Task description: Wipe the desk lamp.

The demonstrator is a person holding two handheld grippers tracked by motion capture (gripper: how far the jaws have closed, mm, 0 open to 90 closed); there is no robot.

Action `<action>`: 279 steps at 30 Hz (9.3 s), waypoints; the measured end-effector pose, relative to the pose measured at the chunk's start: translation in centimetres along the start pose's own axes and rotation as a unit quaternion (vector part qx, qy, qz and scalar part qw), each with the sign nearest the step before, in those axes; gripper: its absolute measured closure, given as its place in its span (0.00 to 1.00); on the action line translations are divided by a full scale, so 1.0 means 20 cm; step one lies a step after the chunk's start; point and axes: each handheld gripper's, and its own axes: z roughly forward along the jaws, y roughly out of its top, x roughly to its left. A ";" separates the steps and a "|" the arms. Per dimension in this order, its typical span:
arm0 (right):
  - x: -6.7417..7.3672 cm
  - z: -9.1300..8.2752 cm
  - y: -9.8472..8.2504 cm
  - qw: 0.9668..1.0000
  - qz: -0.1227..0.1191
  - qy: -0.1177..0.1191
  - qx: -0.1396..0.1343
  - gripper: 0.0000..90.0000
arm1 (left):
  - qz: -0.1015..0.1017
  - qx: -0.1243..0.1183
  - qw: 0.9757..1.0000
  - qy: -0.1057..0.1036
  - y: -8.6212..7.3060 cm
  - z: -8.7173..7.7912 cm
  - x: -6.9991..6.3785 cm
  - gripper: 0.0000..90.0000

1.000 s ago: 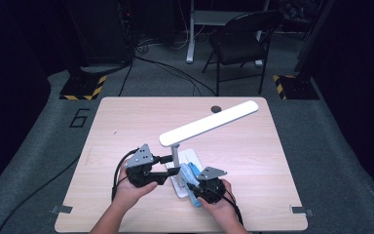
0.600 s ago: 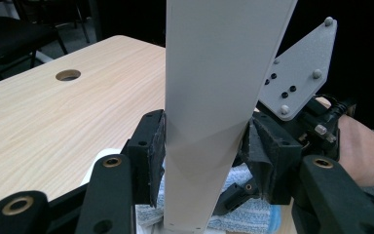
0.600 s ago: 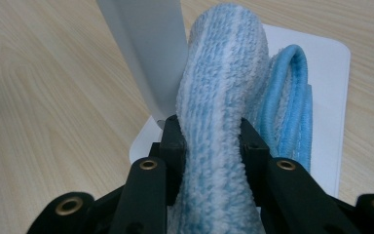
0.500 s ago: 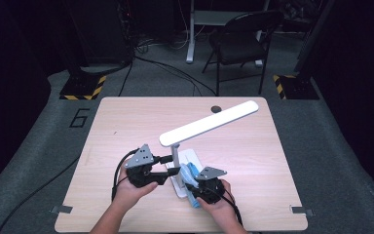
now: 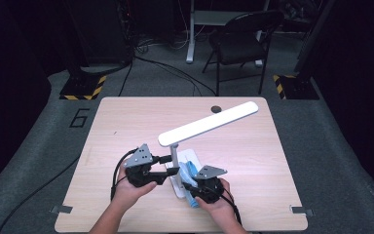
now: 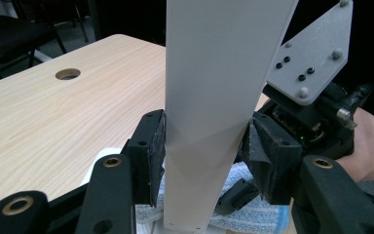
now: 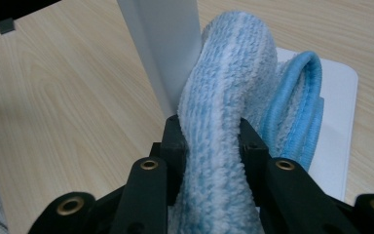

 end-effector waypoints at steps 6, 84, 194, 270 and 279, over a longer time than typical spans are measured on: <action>0.00 -0.02 0.02 1.000 0.008 0.008 -0.005 0.79 | -0.005 -0.001 1.000 0.001 0.00 0.00 0.00 0.57; 0.04 -0.14 0.16 0.999 -0.016 0.034 -0.013 0.79 | -0.004 0.021 1.000 -0.003 0.02 -0.06 -0.03 0.57; 0.18 -0.60 0.68 0.991 -0.079 0.048 -0.095 0.79 | 0.009 0.028 0.999 -0.013 0.20 -0.22 -0.06 0.76; 0.15 -0.38 0.44 0.995 -0.059 0.056 -0.056 0.80 | 0.005 0.023 1.000 -0.012 0.19 -0.22 -0.06 0.76; 0.18 -0.48 0.55 0.992 -0.074 0.057 -0.086 0.80 | 0.004 0.022 1.000 -0.011 0.19 -0.23 -0.06 0.77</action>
